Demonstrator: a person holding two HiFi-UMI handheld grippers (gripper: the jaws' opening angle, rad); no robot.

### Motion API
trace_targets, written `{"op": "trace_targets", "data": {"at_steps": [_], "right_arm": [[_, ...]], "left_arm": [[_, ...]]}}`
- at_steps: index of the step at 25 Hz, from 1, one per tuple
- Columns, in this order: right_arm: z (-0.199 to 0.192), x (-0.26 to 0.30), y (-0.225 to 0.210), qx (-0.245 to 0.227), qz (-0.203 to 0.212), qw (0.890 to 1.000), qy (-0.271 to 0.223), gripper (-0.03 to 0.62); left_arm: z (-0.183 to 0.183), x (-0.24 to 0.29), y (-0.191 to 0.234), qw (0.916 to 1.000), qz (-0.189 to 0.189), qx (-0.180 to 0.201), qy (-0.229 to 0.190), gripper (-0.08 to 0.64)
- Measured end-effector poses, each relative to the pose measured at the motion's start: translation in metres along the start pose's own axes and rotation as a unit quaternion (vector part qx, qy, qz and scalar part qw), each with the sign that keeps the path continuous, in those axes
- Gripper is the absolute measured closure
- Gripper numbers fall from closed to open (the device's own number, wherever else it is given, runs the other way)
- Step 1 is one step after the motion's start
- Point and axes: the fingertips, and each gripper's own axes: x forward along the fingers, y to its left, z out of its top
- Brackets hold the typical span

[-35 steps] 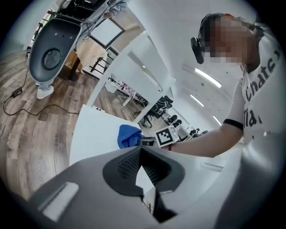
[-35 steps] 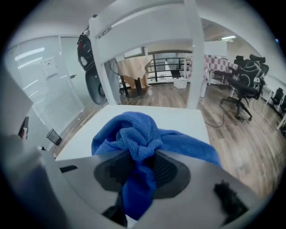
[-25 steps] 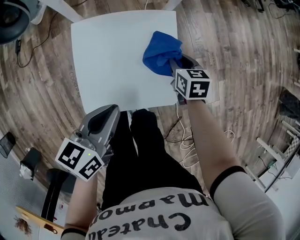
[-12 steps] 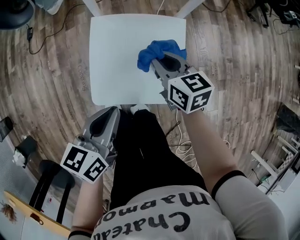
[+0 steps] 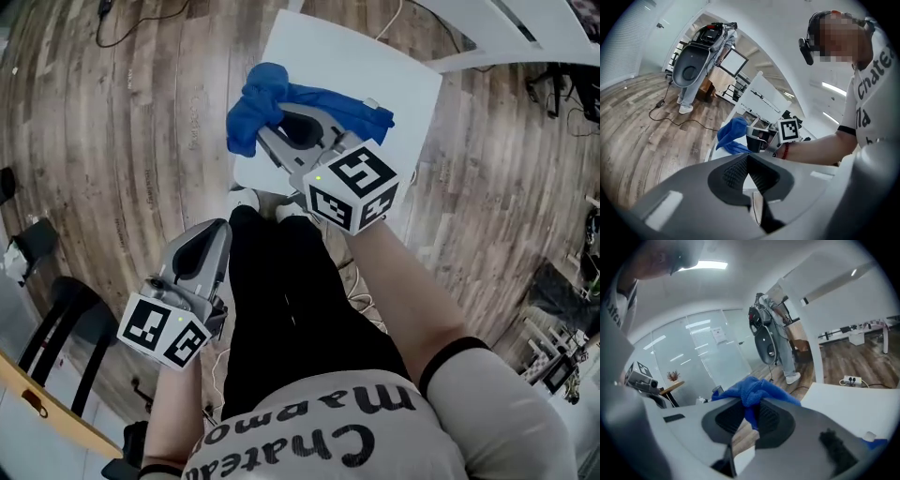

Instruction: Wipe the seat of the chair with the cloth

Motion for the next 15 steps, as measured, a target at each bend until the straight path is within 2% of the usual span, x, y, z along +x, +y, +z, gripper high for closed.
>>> {"op": "trace_targets", "data": {"at_steps": [3,7,9,11,15], "right_arm": [[-0.033,0.025,-0.019,-0.016,-0.058,0.996,0.067,0.527],[-0.071,0.039,-0.058,-0.066,-0.159,0.972,0.160,0.526],[-0.089,0.048,-0.068,-0.084,-0.169,0.961,0.201,0.525],[-0.109,0.056,-0.071,-0.084,-0.153,0.956,0.236,0.525],[-0.125,0.047,-0.073,-0.074,-0.162,0.947,0.266,0.526]], "left_arm": [[0.000,-0.014,0.019,0.9999,0.003,-0.014,-0.004,0.554],[-0.004,-0.023,0.037,0.9998,-0.005,-0.018,0.005,0.554],[-0.007,-0.022,0.045,0.9997,-0.008,-0.021,0.012,0.554],[-0.009,-0.019,0.049,0.9995,-0.013,-0.022,0.019,0.554],[-0.010,-0.012,0.044,0.9987,-0.033,-0.009,0.037,0.554]]}}
